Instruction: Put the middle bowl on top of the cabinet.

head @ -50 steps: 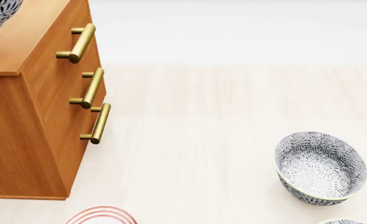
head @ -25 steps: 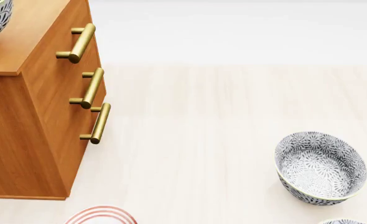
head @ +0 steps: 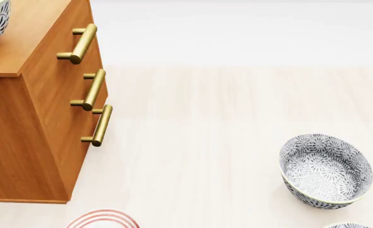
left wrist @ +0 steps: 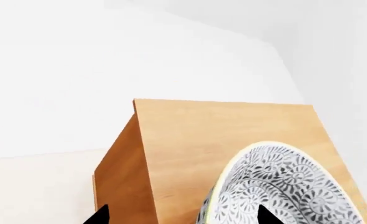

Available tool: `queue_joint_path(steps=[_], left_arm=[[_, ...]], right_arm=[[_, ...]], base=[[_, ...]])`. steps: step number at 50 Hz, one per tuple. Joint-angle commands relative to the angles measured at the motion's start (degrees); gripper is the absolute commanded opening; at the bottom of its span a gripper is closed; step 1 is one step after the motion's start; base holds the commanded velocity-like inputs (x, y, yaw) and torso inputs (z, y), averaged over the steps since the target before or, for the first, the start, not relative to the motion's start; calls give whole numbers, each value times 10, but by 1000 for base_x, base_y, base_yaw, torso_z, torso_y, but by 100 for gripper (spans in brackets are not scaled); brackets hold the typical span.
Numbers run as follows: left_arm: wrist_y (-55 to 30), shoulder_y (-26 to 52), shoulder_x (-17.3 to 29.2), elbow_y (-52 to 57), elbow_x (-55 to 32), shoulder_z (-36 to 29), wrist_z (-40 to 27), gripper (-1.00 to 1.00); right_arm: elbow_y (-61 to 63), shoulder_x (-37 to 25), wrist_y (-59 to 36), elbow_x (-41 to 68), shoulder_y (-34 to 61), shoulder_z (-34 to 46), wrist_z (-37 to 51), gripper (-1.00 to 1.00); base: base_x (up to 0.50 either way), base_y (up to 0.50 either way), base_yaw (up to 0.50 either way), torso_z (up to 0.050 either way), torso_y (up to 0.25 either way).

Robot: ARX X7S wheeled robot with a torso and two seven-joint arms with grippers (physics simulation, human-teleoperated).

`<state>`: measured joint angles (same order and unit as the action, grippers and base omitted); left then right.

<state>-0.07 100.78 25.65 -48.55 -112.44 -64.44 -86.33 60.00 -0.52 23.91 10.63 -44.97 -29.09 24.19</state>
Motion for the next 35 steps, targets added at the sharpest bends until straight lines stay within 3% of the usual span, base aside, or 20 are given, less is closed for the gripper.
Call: queue_joint_path(steps=[1, 5, 7, 14, 17, 21, 26, 35], left_arm=[[102, 101, 65, 132, -55, -234, -36, 100], [195, 188, 94, 231, -135, -416, -36, 100], [222, 224, 104, 275, -154, -470, -36, 100], [285, 298, 138, 408, -152, -572, -34, 100], [342, 342, 142, 463, -156, -654, -36, 100], [345, 342, 157, 487, -105, -660, -37, 100], [294, 342, 178, 506, 41, -635, -37, 100], [309, 342, 198, 577, 148, -640, -37, 100]], right_arm=[[0, 1, 0, 2, 0, -2, -2, 100], [0, 1, 1, 2, 0, -2, -2, 100], [0, 1, 1, 2, 0, -2, -1, 100], [0, 0, 1, -3, 0, 3, 0, 100], [0, 3, 2, 1, 0, -1, -4, 100], [0, 3, 2, 0, 0, -1, -5, 100], [0, 1, 1, 3, 0, -3, -6, 100], [0, 3, 1, 20, 0, -20, -16, 100]], base=[[0, 0, 0, 0, 0], [0, 0, 0, 0, 0], [0, 0, 0, 0, 0], [0, 0, 0, 0, 0], [0, 0, 0, 0, 0], [0, 0, 0, 0, 0], [0, 0, 0, 0, 0], [0, 0, 0, 0, 0]])
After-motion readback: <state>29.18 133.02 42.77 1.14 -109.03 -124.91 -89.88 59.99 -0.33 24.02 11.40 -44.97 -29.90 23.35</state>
